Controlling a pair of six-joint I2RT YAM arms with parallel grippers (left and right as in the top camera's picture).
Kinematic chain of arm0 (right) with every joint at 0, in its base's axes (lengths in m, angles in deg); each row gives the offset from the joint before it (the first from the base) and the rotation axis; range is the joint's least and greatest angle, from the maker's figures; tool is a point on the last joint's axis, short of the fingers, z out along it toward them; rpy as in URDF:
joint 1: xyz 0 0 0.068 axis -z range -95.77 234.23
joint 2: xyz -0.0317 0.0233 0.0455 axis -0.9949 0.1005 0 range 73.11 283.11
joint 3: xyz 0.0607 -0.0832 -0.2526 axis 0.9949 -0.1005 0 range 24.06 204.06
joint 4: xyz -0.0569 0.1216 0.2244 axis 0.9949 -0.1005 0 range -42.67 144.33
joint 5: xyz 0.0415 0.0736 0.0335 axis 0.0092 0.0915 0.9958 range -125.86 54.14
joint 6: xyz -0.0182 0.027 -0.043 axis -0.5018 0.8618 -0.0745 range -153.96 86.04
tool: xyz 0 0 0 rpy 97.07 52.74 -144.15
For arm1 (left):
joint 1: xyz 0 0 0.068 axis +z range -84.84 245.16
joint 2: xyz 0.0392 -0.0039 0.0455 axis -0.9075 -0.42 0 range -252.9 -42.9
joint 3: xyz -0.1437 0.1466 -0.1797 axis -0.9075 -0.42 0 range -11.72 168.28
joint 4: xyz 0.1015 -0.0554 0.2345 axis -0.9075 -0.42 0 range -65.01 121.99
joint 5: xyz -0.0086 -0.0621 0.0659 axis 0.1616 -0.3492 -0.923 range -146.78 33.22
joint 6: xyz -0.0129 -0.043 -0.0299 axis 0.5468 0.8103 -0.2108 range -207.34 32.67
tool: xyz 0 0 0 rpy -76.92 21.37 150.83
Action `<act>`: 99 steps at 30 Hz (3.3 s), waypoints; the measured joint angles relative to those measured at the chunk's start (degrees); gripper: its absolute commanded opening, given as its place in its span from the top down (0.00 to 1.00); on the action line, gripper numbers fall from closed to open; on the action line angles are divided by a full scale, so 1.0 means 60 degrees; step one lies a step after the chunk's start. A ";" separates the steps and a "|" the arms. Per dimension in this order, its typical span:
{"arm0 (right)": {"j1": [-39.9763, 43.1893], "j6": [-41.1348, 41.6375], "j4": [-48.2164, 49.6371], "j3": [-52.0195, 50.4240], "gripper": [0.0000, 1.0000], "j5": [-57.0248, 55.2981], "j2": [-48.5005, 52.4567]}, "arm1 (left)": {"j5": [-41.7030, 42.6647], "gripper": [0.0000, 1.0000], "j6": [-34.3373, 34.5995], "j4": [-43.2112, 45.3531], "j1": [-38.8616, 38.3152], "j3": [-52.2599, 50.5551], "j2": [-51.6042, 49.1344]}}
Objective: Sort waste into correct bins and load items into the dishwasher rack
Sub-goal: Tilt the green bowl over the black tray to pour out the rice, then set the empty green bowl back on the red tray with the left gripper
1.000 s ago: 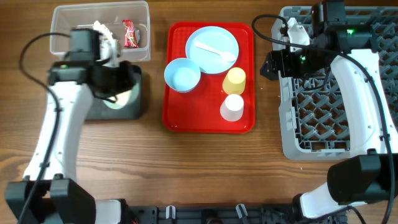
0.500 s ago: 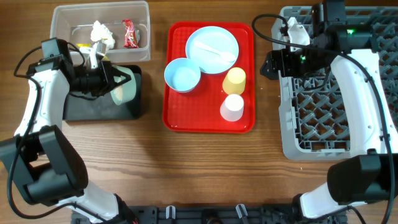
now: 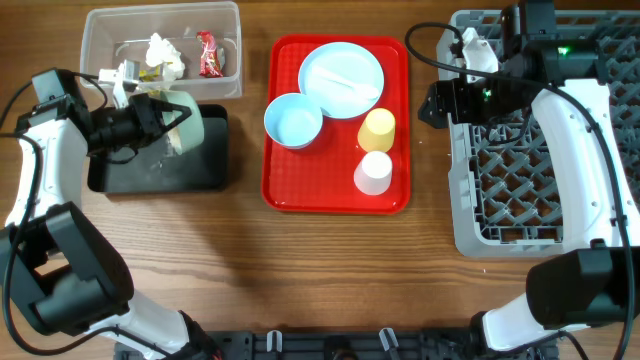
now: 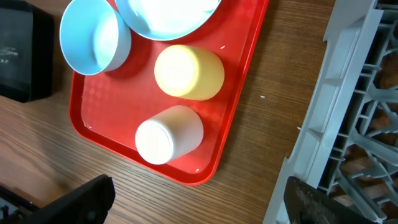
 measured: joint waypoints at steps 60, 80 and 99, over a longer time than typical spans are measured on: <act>0.0000 0.0000 0.0087 0.0000 0.08 0.0000 0.0000 | 0.4415 0.96 -0.1056 -0.1898 0.1231 0.0000 -0.1413; 0.0000 0.0000 0.0095 0.0000 0.05 -0.0025 0.0000 | -0.4750 0.96 -0.0393 -0.0776 -0.6131 0.0029 0.2065; 0.0000 0.0000 0.0095 0.0000 0.05 -0.0025 0.0000 | -0.9847 0.70 0.1067 0.0401 -0.9854 0.0033 -0.1035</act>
